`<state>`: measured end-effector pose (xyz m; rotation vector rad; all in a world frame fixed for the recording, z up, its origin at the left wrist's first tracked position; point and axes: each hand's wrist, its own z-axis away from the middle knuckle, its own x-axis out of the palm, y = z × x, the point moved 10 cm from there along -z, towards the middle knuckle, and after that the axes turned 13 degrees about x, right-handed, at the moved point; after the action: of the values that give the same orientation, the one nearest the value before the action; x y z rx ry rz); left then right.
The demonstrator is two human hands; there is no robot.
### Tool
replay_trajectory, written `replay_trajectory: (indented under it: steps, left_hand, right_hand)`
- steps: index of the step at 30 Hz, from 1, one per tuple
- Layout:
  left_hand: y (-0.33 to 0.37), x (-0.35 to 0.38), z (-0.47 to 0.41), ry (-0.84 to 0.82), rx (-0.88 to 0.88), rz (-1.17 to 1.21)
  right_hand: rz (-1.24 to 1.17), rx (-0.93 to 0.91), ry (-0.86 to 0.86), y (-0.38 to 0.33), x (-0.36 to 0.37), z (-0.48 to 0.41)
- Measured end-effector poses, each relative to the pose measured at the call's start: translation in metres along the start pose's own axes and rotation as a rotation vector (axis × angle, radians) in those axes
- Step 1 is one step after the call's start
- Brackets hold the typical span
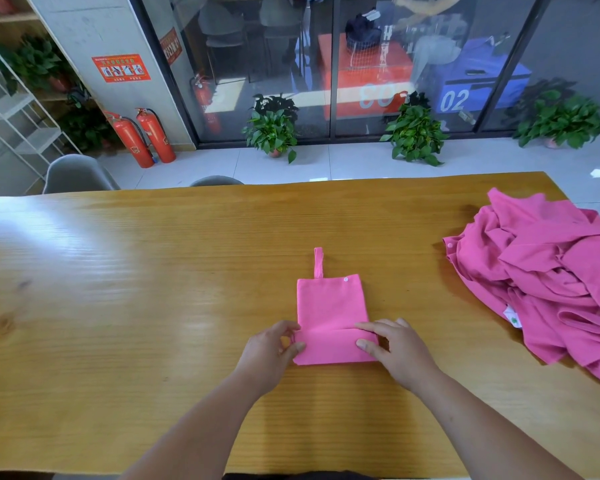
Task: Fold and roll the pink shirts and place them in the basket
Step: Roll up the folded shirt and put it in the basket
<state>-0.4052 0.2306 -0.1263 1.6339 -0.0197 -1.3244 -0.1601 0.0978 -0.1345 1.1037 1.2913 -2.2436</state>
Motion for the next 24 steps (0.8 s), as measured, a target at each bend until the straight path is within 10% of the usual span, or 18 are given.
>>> replay_trajectory:
  steps: [8, 24]
  left_hand:
    - [0.029, -0.006, 0.011, 0.240, 0.220, -0.318]
    - [-0.011, 0.009, 0.007, -0.074, 0.023, -0.084]
  right_hand:
    - [0.158, -0.250, 0.385, -0.029, -0.015, 0.031]
    - [0.108, -0.072, 0.056, -0.008, -0.009, 0.003]
